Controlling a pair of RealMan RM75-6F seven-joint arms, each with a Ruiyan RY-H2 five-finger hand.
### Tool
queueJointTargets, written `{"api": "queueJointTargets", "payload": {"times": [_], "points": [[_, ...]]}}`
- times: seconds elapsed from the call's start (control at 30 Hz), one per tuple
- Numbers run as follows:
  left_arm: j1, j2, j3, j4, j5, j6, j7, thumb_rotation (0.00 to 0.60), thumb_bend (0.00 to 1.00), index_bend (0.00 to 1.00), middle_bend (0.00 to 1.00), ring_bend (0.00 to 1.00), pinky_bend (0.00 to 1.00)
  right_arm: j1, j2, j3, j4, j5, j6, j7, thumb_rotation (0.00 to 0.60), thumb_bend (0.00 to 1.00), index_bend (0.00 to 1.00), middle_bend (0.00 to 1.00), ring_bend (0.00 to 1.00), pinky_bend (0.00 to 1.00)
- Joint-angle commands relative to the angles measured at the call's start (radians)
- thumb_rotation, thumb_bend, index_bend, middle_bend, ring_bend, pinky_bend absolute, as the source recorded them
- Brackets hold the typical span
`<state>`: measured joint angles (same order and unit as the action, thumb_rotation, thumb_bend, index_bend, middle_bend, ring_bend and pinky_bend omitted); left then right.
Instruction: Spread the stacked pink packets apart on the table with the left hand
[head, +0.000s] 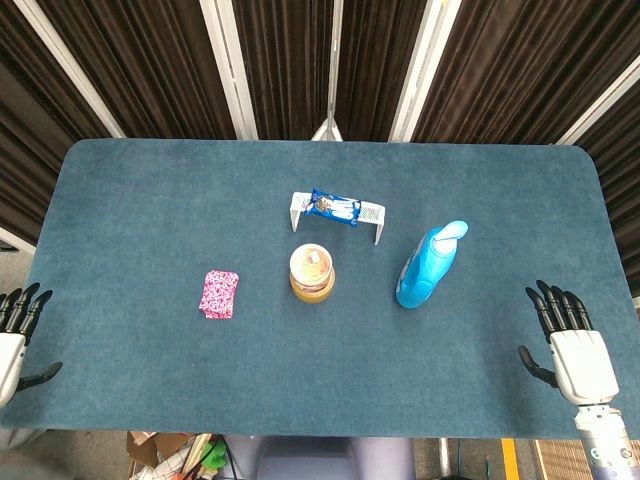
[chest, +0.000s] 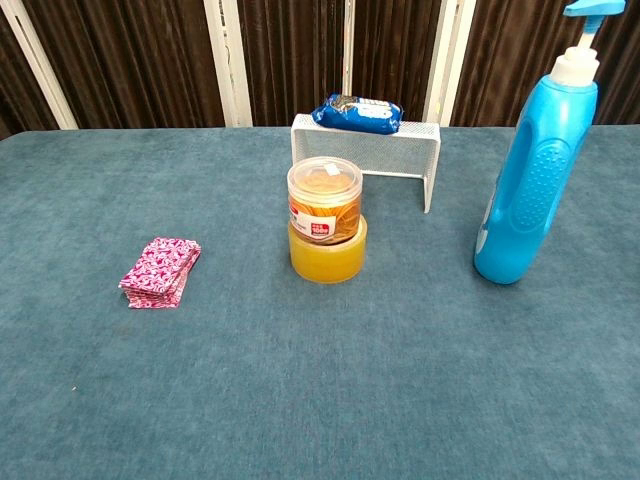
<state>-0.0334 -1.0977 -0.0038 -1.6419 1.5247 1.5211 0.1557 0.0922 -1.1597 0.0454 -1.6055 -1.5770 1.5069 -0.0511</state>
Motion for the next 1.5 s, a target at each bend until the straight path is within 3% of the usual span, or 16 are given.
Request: {"api": "queueJointTargets", "payload": {"times": [0.03,0.43,0.7,0.8,0.93,1.3,1.5], "points": [[0.000,0.000,0.000,-0.001,-0.002,-0.002,0.002,0.600,0.17,0.00,0.00,0.00,0.00,0.000,0.000,0.000,0.000,0.000,0.000,0.000,0.600,0.36,0.00,0.00,0.00,0.09],[-0.023,0.005,-0.005,-0.017,-0.026,-0.052,0.028,0.600,0.17,0.00,0.00,0.00,0.00,0.000,-0.002,0.000,-0.002,0.000,-0.001,-0.001,0.600,0.36,0.00,0.00,0.00,0.09],[-0.150,0.000,-0.044,-0.090,-0.106,-0.250,0.181,0.600,0.17,0.00,0.00,0.00,0.00,0.004,0.002,0.003,-0.004,0.006,-0.008,0.009,0.600,0.36,0.00,0.00,0.00,0.09],[-0.280,-0.069,-0.089,-0.113,-0.217,-0.430,0.327,0.600,0.17,0.00,0.00,0.00,0.00,0.003,0.005,0.002,-0.006,0.005,-0.006,0.019,0.600,0.36,0.00,0.00,0.00,0.09],[-0.378,-0.140,-0.131,-0.127,-0.393,-0.514,0.497,0.600,0.17,0.00,0.00,0.00,0.00,0.003,0.007,-0.001,-0.006,0.001,-0.007,0.028,0.600,0.36,0.00,0.00,0.00,0.09],[-0.567,-0.308,-0.179,-0.075,-0.739,-0.535,0.727,0.600,0.24,0.04,0.00,0.00,0.00,0.005,0.013,-0.001,-0.009,0.002,-0.012,0.050,0.600,0.36,0.00,0.00,0.00,0.09],[-0.639,-0.370,-0.175,-0.037,-0.836,-0.513,0.785,0.600,0.26,0.07,0.00,0.00,0.00,0.006,0.015,-0.001,-0.011,0.003,-0.013,0.056,0.600,0.36,0.00,0.00,0.00,0.09]]}}
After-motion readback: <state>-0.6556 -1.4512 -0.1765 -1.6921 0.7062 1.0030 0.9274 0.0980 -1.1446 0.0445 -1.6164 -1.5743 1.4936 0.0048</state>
